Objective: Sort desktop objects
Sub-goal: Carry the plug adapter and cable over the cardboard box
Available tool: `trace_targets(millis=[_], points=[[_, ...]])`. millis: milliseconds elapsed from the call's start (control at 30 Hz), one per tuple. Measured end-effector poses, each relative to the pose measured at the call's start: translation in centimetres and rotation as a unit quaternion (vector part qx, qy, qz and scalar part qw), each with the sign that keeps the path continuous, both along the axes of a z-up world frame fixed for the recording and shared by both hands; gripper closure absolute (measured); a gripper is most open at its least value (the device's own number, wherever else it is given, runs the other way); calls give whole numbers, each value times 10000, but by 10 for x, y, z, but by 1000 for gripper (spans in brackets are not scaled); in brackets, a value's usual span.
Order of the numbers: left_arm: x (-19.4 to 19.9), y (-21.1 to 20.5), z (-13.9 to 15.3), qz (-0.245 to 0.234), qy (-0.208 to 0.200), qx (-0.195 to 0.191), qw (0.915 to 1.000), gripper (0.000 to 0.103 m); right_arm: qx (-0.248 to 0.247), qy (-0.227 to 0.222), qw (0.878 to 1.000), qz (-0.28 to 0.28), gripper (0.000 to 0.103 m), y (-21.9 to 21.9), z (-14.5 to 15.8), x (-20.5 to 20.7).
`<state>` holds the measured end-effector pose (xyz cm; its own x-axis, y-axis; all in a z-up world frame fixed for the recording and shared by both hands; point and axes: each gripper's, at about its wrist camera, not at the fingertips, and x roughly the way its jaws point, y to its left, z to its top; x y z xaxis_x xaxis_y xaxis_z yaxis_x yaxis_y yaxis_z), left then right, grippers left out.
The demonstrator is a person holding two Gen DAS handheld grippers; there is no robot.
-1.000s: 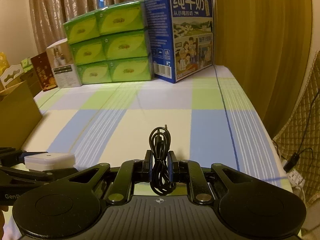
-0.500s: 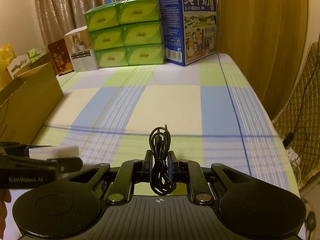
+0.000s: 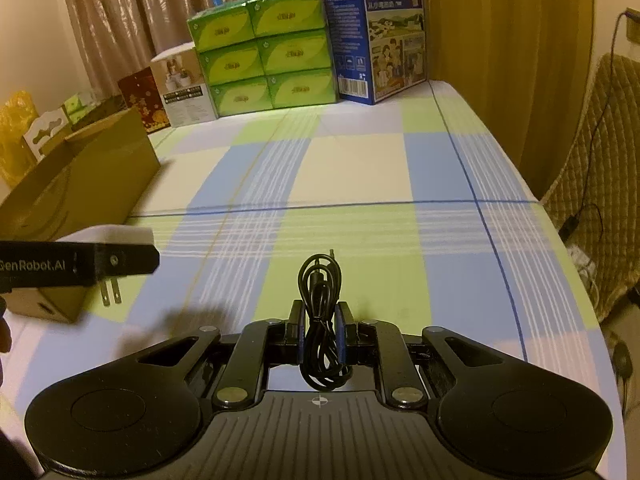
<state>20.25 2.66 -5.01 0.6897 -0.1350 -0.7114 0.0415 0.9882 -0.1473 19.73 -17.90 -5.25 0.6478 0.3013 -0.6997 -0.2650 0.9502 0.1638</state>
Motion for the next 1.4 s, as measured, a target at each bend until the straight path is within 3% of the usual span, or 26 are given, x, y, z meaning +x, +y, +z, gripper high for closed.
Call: trace_targets(millis=[333,700,1133,1400], points=[[-51,15,43,-23,-322,175,9993,31,150,-188,9996,164,91,18,35,-51],[-106,61,68,156,-425,355,9983,31,277,-422,9962,703,91,69,64,-84],[-152,154,88,850,-413,652,9934,31,375,-534,9842,1647,92,166,81,-87],[-152,196,102,1057,-425,846,9899,31,457,-615,9760,2038,91,224,90,-77]])
